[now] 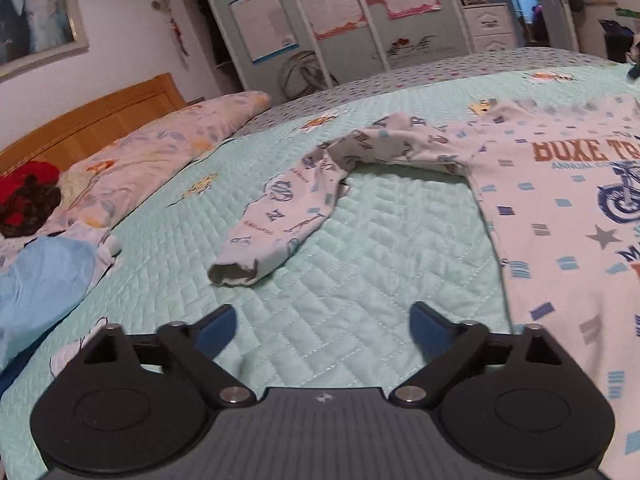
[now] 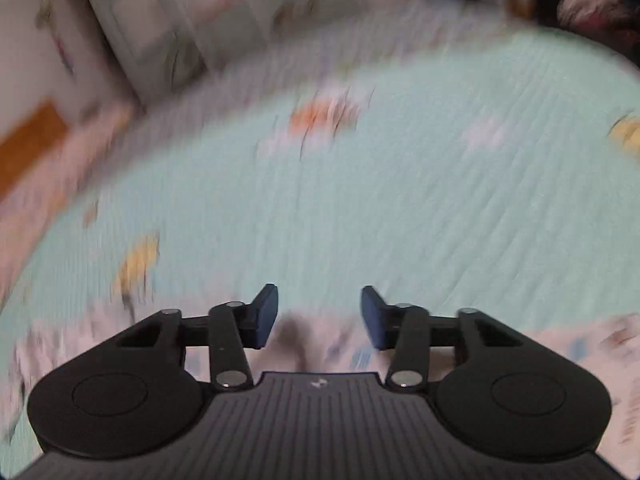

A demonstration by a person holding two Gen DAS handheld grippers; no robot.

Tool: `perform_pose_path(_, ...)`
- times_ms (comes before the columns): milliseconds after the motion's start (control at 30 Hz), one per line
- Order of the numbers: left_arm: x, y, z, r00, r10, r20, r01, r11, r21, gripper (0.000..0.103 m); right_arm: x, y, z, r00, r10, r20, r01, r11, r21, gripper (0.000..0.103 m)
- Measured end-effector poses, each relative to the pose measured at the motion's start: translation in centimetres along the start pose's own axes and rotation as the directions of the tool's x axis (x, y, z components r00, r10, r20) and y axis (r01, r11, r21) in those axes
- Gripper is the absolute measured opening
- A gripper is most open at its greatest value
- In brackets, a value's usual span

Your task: Fold clothes

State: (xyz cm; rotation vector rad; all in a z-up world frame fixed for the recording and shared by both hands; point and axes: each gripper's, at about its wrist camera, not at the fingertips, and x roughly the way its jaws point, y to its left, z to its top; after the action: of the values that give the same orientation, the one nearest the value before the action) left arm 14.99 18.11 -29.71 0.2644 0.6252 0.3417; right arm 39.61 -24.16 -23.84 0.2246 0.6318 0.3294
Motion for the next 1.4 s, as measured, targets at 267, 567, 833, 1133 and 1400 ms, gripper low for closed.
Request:
perform_pose_path(267,1.2,2.2,-0.2,0.995,-0.086,-0.046,0.079,0.987,-0.141,0.103,2.6,2.5,-0.2,0.995,0.073,-0.063,-0.072,0.997,0.021,0.072)
perform_pose_path(567,1.7,2.7,-0.6,0.992,-0.118,-0.048,0.107,0.976,-0.190,0.103,-2.2,2.0,-2.3,0.984,-0.168,-0.061,0.172,0.983,0.067,0.072)
perform_pose_path(833,1.7,2.7,-0.6,0.992,-0.118,-0.046,0.107,0.974,-0.198,0.103,-13.6,1.8,-13.9,0.994,-0.036,-0.105,0.066,0.953,0.296,0.060)
perform_pose_path(1133,1.7,2.5,-0.5,0.992,-0.113,-0.049,0.102,0.977,-0.189,0.103,-17.9,2.8,-21.0,0.983,0.125,-0.134,-0.039,0.857,0.513,0.034)
perform_pose_path(1400,-1.3,7.1,-2.0,0.869,-0.482,-0.110,0.412,0.829,-0.378,0.102,-19.9,0.4,-25.1,0.917,0.382,-0.115,-0.172,0.639,0.750,0.027)
